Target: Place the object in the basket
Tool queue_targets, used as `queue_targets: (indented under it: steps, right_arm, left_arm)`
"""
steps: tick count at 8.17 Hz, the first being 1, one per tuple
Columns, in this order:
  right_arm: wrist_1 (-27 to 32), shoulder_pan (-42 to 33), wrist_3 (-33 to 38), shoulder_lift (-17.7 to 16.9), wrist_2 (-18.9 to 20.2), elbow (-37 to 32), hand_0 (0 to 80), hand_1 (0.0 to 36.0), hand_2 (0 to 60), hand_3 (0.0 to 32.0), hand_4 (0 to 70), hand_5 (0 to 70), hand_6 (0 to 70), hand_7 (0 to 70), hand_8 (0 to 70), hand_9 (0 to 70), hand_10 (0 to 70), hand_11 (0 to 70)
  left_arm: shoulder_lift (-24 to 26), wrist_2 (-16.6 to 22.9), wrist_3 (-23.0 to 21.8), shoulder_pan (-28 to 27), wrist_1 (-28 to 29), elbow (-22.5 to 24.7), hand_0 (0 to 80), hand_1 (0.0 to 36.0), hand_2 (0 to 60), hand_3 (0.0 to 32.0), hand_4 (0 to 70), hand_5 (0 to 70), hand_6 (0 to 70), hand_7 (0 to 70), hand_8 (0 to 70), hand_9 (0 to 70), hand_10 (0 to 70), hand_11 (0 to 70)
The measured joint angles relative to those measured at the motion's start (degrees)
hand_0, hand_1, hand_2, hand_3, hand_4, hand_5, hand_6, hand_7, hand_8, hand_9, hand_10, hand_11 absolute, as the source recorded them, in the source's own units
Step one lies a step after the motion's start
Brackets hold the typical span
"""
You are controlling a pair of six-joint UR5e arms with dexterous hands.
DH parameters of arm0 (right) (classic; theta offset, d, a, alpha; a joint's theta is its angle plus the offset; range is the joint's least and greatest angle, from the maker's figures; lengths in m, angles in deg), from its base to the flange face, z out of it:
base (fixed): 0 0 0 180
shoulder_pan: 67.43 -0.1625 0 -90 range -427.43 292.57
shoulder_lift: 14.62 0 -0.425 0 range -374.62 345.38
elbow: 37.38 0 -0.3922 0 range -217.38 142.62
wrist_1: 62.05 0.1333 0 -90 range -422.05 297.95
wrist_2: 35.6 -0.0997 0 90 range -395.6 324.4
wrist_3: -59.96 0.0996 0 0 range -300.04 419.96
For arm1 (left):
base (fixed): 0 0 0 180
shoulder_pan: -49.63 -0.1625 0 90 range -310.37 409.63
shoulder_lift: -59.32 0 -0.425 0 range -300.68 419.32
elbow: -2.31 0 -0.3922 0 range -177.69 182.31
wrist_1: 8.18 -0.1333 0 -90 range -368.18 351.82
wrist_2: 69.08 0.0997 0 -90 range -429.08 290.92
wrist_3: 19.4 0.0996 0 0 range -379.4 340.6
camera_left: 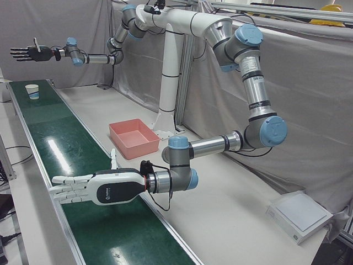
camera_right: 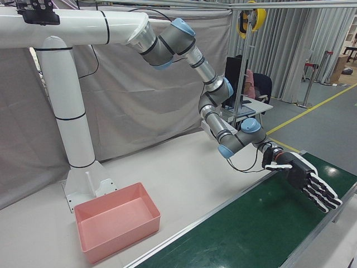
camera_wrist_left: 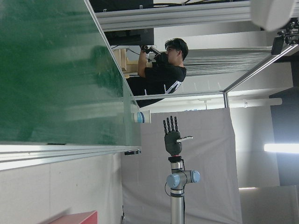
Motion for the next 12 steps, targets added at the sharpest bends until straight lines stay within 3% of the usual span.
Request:
queue_targets:
  steps: [7,12]
  right_arm:
    - [0.00,-0.08,0.02,0.00,0.00,0.06,0.0,0.0,0.0,0.0,0.0,0.0,0.0,0.0,0.0,0.0,0.0,0.0]
    - [0.00,0.00,-0.03,0.00,0.00,-0.03,0.0,0.0,0.0,0.0,0.0,0.0,0.0,0.0,0.0,0.0,0.0,0.0]
  left_arm:
    - [0.23,-0.51,-0.35,0.17,0.36,0.14,60.7,7.2,0.0,0.0,0.0,10.3,0.3,0.0,0.0,0.0,2.4,5.6]
    - [0.65,-0.20,2.01,0.05,1.44,0.55,61.5,7.4,0.0,0.0,1.7,11.2,0.5,0.0,0.0,0.0,1.3,4.0]
